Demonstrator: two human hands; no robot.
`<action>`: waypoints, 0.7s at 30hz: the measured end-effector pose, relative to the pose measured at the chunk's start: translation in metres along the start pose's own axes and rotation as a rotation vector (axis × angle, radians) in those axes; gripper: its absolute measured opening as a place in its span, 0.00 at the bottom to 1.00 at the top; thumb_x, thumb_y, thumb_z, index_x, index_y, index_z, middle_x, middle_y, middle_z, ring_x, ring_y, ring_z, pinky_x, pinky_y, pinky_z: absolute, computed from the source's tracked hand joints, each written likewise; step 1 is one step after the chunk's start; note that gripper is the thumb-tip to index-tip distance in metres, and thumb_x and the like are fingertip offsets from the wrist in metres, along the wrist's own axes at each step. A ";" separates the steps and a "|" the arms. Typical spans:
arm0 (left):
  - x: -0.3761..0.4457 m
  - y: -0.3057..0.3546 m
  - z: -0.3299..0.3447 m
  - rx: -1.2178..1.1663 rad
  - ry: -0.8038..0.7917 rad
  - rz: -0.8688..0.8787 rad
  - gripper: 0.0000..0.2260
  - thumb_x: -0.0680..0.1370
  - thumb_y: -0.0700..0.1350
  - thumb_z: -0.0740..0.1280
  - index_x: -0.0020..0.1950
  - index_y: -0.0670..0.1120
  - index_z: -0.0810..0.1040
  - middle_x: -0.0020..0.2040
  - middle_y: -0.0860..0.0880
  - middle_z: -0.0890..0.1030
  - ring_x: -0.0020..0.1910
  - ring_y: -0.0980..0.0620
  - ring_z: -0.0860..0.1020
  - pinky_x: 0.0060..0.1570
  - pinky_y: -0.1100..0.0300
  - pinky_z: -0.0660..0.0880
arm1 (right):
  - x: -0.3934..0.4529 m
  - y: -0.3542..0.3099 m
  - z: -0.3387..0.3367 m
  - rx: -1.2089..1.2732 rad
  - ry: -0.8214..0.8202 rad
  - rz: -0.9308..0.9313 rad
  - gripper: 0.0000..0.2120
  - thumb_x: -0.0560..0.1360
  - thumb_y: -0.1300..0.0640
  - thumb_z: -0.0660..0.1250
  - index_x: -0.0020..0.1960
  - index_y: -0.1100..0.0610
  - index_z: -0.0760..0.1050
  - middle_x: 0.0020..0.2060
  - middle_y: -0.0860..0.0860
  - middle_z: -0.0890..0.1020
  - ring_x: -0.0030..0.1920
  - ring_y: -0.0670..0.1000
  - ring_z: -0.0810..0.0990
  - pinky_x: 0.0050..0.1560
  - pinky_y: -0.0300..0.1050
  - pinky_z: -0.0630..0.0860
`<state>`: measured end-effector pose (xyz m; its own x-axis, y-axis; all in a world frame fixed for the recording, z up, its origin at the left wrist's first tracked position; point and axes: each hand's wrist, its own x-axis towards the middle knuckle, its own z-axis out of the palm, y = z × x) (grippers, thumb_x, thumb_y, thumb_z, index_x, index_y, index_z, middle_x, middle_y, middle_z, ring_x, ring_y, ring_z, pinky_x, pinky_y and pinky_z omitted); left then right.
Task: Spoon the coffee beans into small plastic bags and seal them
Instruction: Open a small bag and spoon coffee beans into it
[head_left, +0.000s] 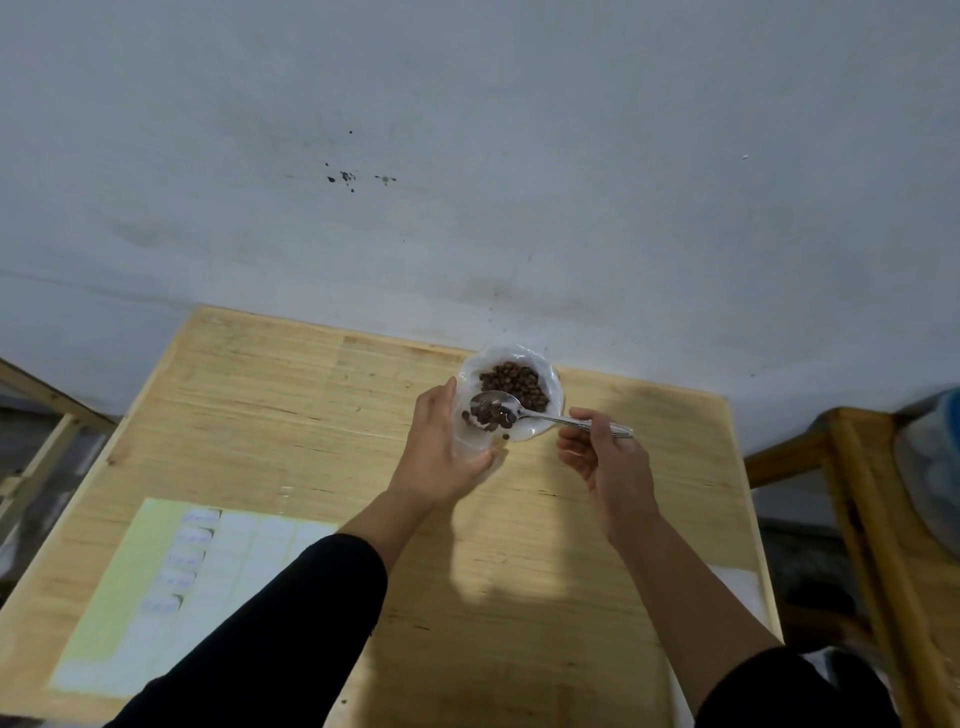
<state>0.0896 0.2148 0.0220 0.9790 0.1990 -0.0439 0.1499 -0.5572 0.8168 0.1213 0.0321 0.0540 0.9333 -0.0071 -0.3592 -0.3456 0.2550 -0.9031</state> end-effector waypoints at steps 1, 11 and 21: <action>0.000 0.000 0.000 0.001 -0.009 -0.004 0.43 0.68 0.52 0.74 0.75 0.44 0.54 0.69 0.47 0.60 0.61 0.61 0.58 0.62 0.72 0.54 | -0.001 0.000 0.000 -0.012 -0.016 -0.009 0.12 0.80 0.58 0.57 0.46 0.60 0.78 0.34 0.53 0.81 0.33 0.47 0.80 0.33 0.37 0.78; 0.000 -0.001 0.001 -0.027 -0.014 -0.035 0.45 0.67 0.52 0.75 0.76 0.44 0.53 0.69 0.47 0.59 0.63 0.59 0.61 0.62 0.70 0.57 | 0.009 0.003 -0.008 0.015 0.142 -0.069 0.10 0.80 0.59 0.59 0.47 0.58 0.79 0.38 0.54 0.81 0.37 0.47 0.81 0.37 0.37 0.79; 0.001 -0.003 0.004 -0.004 -0.003 -0.047 0.45 0.67 0.54 0.75 0.76 0.44 0.54 0.69 0.46 0.59 0.63 0.59 0.61 0.61 0.72 0.57 | 0.024 0.037 0.010 -0.020 0.222 0.078 0.07 0.79 0.62 0.61 0.50 0.61 0.78 0.38 0.56 0.80 0.32 0.45 0.81 0.33 0.36 0.79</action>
<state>0.0909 0.2136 0.0174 0.9714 0.2221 -0.0839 0.1949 -0.5437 0.8163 0.1317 0.0512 0.0143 0.8600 -0.2013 -0.4689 -0.4196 0.2438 -0.8743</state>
